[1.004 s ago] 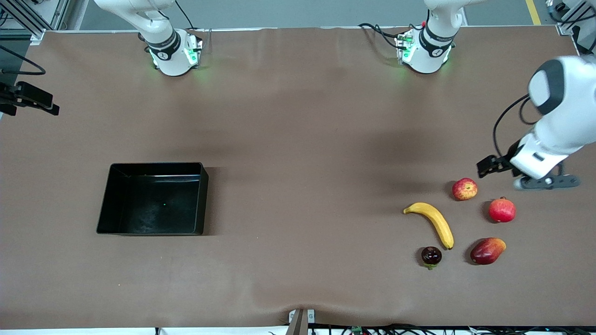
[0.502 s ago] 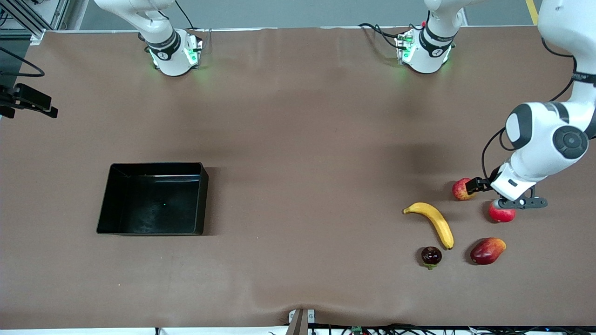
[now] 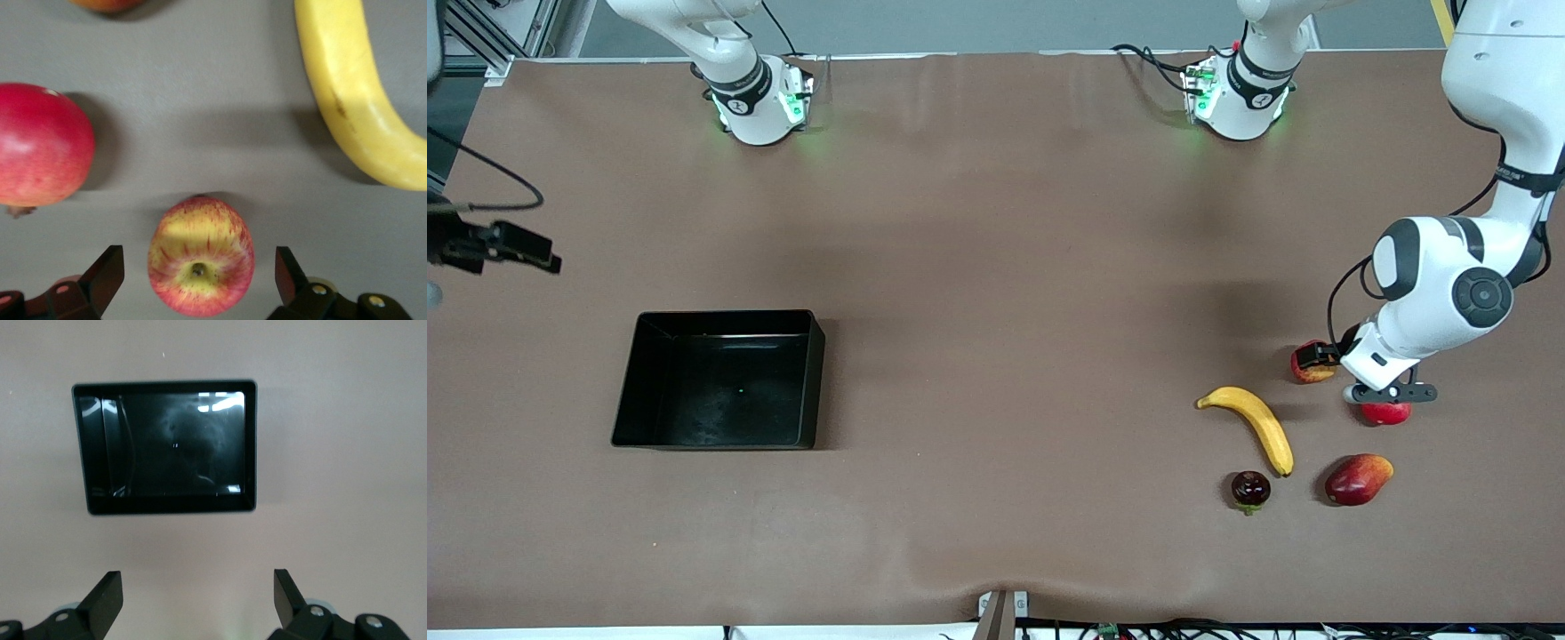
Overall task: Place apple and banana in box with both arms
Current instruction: 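Reach the left gripper down to the red-yellow apple, then grasp the apple with the left gripper while the right gripper reaches the box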
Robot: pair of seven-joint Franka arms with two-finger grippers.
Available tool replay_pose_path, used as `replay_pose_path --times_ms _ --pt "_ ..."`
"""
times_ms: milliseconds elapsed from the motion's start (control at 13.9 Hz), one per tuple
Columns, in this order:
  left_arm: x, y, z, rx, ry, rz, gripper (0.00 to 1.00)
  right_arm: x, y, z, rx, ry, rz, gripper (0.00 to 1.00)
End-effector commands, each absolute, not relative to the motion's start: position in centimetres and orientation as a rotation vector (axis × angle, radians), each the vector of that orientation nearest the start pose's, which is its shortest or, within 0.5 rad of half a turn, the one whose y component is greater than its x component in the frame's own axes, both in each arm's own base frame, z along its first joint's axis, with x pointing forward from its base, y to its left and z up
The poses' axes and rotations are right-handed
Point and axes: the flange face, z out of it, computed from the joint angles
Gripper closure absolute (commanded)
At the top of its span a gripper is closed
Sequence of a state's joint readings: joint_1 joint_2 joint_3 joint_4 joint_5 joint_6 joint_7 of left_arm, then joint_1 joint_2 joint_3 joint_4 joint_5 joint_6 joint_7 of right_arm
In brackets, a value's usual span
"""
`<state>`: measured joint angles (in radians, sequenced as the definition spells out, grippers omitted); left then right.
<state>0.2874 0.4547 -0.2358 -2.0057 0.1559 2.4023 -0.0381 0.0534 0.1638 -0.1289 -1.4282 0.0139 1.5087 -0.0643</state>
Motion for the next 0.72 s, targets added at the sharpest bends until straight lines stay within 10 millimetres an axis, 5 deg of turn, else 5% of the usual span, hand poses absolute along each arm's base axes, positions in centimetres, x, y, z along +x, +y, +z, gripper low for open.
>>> replay_pose_path --times_ms 0,143,215,287,430,645 --pt "59.9 4.1 21.4 -3.140 0.027 0.089 0.00 61.1 -3.9 57.7 -3.141 0.007 0.106 0.00" --pt "59.7 4.2 20.8 -3.143 0.025 0.103 0.00 62.4 -4.2 55.3 -3.145 0.015 0.109 0.00" --pt "59.7 4.2 20.7 -3.144 0.027 0.106 0.15 63.0 -4.5 53.9 -3.149 0.022 0.112 0.00" --pt "59.7 4.3 20.7 -3.143 0.023 0.108 0.37 63.6 -4.8 52.5 -3.152 0.027 0.105 0.00" --pt "59.8 4.2 21.1 -3.140 -0.005 0.108 1.00 64.9 -6.0 48.9 -3.156 0.048 0.096 0.00" --pt "60.5 3.9 23.7 -3.131 0.007 0.068 1.00 66.8 -8.9 42.5 -3.158 -0.078 0.140 0.00"
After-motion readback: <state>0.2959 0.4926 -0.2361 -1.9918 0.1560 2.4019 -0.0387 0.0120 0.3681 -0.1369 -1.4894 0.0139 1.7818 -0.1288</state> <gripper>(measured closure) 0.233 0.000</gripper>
